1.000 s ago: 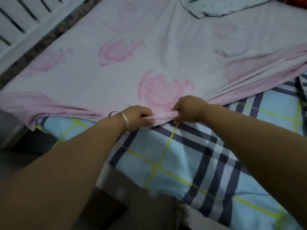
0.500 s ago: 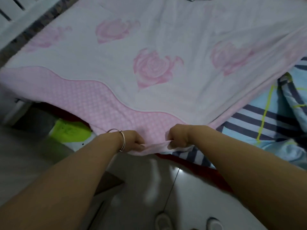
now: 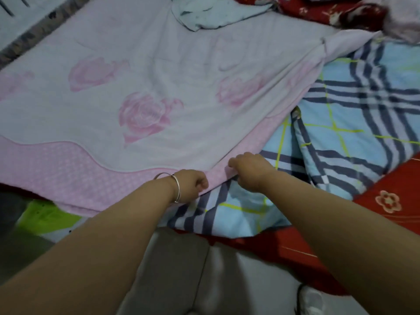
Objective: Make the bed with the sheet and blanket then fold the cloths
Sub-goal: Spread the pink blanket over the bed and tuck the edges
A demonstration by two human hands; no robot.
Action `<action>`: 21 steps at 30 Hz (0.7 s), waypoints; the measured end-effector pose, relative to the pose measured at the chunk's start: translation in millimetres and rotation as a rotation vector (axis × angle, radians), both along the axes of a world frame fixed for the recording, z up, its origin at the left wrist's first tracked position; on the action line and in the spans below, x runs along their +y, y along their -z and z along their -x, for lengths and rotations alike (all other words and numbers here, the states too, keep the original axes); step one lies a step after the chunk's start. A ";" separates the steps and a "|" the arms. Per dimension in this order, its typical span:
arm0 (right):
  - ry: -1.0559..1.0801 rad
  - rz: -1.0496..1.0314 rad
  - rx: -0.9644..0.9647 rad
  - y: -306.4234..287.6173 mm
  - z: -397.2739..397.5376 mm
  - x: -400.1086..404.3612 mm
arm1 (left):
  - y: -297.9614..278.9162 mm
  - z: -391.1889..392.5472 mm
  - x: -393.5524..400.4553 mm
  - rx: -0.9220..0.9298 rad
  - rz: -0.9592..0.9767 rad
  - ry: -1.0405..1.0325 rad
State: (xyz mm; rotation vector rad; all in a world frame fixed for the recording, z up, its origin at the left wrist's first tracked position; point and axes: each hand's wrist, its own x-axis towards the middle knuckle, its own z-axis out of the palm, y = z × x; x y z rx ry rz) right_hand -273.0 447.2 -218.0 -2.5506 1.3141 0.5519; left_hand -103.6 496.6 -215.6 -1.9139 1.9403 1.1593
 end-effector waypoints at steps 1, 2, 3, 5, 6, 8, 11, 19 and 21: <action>0.013 0.023 0.020 -0.2 20.7 -7.5 | 0.9 21.7 -7.6 0.013 0.022 0.003; 0.020 0.041 0.047 -0.4 37.7 -14.1 | 1.0 40.2 -13.2 0.033 0.032 -0.002; 0.025 0.050 0.077 -1.2 50.4 -19.7 | 1.4 54.3 -16.7 0.059 0.038 -0.010; 0.031 0.081 0.124 -5.5 81.1 -35.4 | 4.2 88.8 -27.0 0.117 0.046 -0.054; 0.034 0.096 0.132 -8.3 99.0 -45.9 | 6.3 109.2 -34.0 0.153 0.045 -0.089; 0.035 0.119 0.129 -12.1 121.5 -62.9 | 9.5 138.8 -45.8 0.233 0.031 -0.151; -0.033 0.144 0.144 -12.1 155.4 -95.4 | 12.7 192.7 -68.5 0.385 -0.022 -0.311; -0.281 0.124 0.179 -1.9 197.7 -146.9 | 20.4 264.4 -107.7 0.541 -0.082 -0.610; -0.333 0.144 0.238 -1.9 204.4 -152.4 | 21.0 268.8 -102.8 0.492 -0.144 -0.528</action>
